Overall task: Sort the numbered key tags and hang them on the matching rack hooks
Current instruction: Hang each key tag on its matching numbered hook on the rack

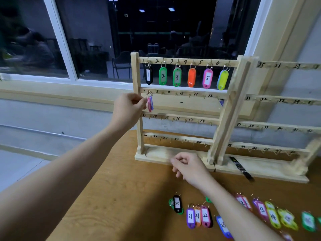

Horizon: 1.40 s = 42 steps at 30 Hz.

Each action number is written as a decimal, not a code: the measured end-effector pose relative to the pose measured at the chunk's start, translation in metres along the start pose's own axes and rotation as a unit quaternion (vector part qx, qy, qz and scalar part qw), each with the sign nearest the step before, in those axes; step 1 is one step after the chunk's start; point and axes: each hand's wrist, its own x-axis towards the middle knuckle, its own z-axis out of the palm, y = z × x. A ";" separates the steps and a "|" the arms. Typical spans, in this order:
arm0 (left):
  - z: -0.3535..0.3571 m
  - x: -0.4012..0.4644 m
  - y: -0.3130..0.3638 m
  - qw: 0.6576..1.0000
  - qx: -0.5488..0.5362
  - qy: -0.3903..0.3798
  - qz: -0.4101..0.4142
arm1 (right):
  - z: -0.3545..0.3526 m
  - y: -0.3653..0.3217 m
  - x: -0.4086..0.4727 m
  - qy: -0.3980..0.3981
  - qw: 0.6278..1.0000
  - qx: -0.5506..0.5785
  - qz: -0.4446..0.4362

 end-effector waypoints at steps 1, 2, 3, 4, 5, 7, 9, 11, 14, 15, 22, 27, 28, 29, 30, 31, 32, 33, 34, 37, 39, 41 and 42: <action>0.001 -0.006 -0.002 1.000 0.009 0.012 0.001 | -0.005 0.002 -0.003 0.004 1.000 -0.002 0.002; 0.004 -0.014 -0.004 1.000 0.015 0.023 0.001 | -0.010 0.005 -0.007 0.010 1.000 -0.004 0.002; 0.007 -0.024 -0.007 1.000 0.014 0.024 -0.002 | -0.017 0.008 -0.012 0.016 1.000 -0.005 0.001; 0.013 -0.035 -0.009 1.000 0.002 0.011 -0.005 | -0.023 0.011 -0.018 0.022 1.000 -0.002 0.003; 0.020 -0.046 -0.011 1.000 -0.012 -0.015 -0.008 | -0.030 0.014 -0.024 0.028 1.000 0.004 0.009; 0.038 -0.072 -0.013 0.997 -0.019 -0.080 -0.008 | -0.046 0.023 -0.038 0.040 0.999 0.011 0.022; 0.059 -0.097 -0.008 0.991 -0.007 -0.134 0.002 | -0.064 0.033 -0.054 0.049 0.998 0.005 0.033; 0.082 -0.119 0.001 0.984 0.007 -0.176 0.025 | -0.088 0.045 -0.072 0.063 0.997 0.003 0.040; 0.119 -0.148 0.025 0.967 0.006 -0.248 0.049 | -0.136 0.065 -0.104 0.112 0.992 0.011 0.062; 0.133 -0.156 0.035 0.960 0.002 -0.274 0.057 | -0.153 0.072 -0.116 0.129 0.989 0.006 0.071; 0.241 -0.201 0.119 0.917 -0.006 -0.377 0.127 | -0.257 0.146 -0.198 0.259 0.959 0.016 0.118; 0.317 -0.216 0.167 0.886 0.021 -0.427 0.178 | -0.317 0.186 -0.233 0.334 0.929 0.006 0.161; 0.332 -0.218 0.174 0.882 0.017 -0.433 0.186 | -0.328 0.194 -0.234 0.341 0.925 -0.013 0.168; 0.348 -0.221 0.180 0.875 0.015 -0.443 0.195 | -0.338 0.204 -0.234 0.347 0.921 -0.035 0.174; 0.365 -0.224 0.185 0.865 0.017 -0.457 0.208 | -0.347 0.212 -0.232 0.351 0.916 -0.057 0.184; 0.381 -0.228 0.190 0.854 0.022 -0.472 0.221 | -0.355 0.219 -0.228 0.352 0.912 -0.078 0.194; 0.395 -0.232 0.195 0.844 0.025 -0.484 0.231 | -0.361 0.224 -0.223 0.348 0.910 -0.101 0.203; 0.409 -0.236 0.199 0.838 0.026 -0.491 0.235 | -0.366 0.229 -0.217 0.341 0.908 -0.126 0.207; 0.422 -0.239 0.202 0.835 0.023 -0.497 0.235 | -0.369 0.232 -0.211 0.336 0.907 -0.148 0.205; 0.454 -0.248 0.207 0.834 0.009 -0.502 0.229 | -0.376 0.241 -0.193 0.332 0.899 -0.197 0.208; 0.469 -0.250 0.207 0.836 0.011 -0.494 0.240 | -0.380 0.246 -0.182 0.319 0.899 -0.204 0.220; 0.479 -0.248 0.204 0.838 0.012 -0.482 0.255 | -0.383 0.247 -0.174 0.292 0.901 -0.222 0.233; 0.482 -0.246 0.202 0.836 0.015 -0.481 0.264 | -0.384 0.250 -0.170 0.276 0.900 -0.238 0.237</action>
